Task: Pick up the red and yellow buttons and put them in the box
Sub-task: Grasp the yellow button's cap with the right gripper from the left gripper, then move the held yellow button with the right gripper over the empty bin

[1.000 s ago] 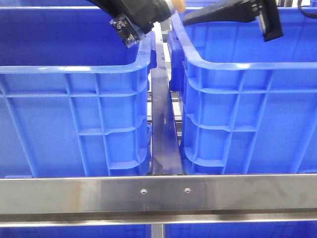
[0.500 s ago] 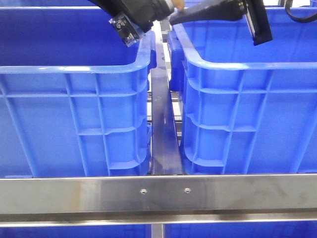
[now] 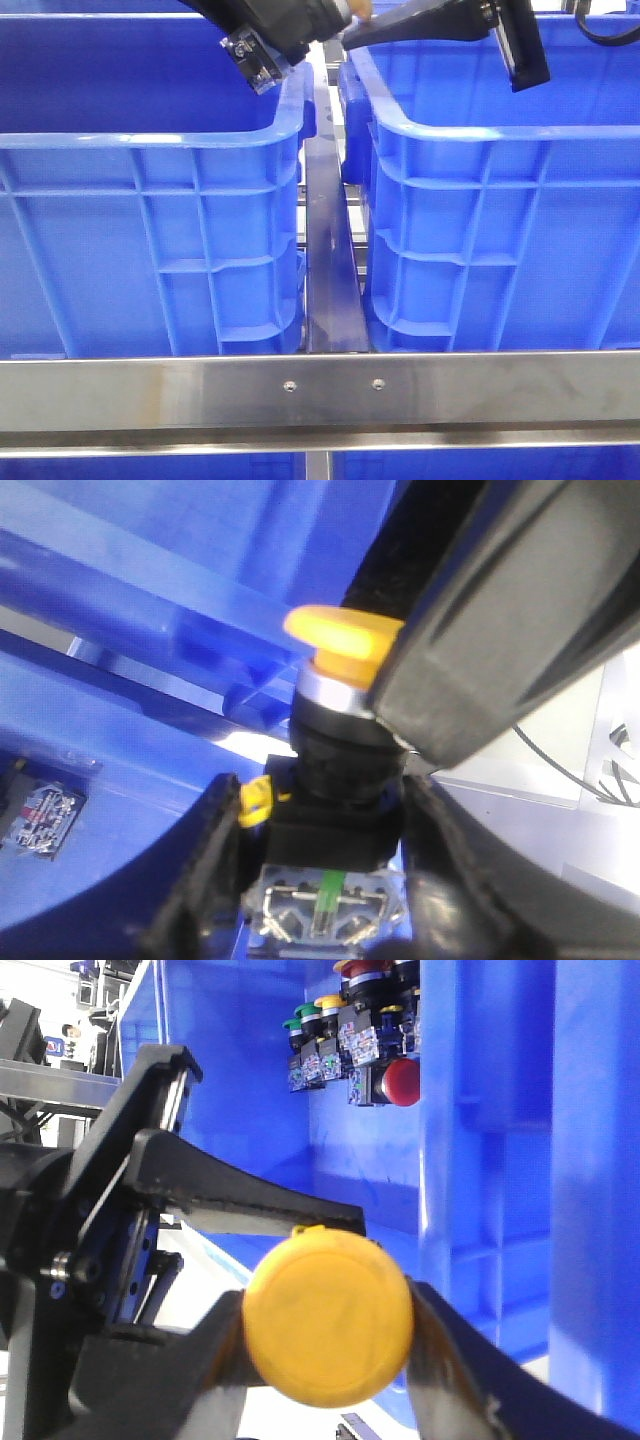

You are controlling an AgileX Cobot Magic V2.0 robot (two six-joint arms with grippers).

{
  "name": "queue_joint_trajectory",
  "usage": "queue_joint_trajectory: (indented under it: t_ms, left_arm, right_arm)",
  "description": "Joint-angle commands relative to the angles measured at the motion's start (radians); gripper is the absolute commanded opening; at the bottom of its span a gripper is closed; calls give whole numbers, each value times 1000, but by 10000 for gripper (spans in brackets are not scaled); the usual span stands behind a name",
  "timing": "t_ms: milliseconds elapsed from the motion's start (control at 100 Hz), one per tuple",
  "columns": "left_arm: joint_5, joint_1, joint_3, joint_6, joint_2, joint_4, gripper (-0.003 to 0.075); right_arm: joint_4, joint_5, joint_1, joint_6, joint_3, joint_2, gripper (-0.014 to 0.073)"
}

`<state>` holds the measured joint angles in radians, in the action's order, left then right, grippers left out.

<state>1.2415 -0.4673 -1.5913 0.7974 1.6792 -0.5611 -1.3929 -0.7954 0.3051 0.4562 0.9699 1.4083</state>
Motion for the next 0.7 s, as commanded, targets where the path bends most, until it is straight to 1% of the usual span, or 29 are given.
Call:
queue_joint_trajectory:
  t_ms: [0,70,140,210,260,310,360,400,690]
  left_arm:
    - [25,-6,-32,1,-49,-57,69]
    - [25,-6,-32,1,-49,-57,104]
    - [25,-6,-32,1,-49,-57,179]
    - [25,-6,-32,1,-49,-57,283]
    - [25,-6,-32,1,-49,-57,376]
    - [25,-6,-32,1,-49,-57,446]
    - [25,-6,-33,1,-49,-57,492]
    - [25,-6,-35,1,-49,-57,507]
    - [25,-6,-92,1,-49,-40,505]
  right_arm:
    - [-81,-26,0,18,36,-28,192]
    - [-81,-26,0,18,36,-28,192]
    - [-81,-26,0,18,36,-28,192]
    - [-81,-26,0,18,36,-28,192]
    - [-81,-24,0,18,36,-28,192]
    - [-81,-24,0,18,36,-28,192]
    - [-82,-24,0,18,36,-28,192]
    - [-82,-25,-1,18,36,-28,192]
    - [-82,-62,-15,19,36,-30,192]
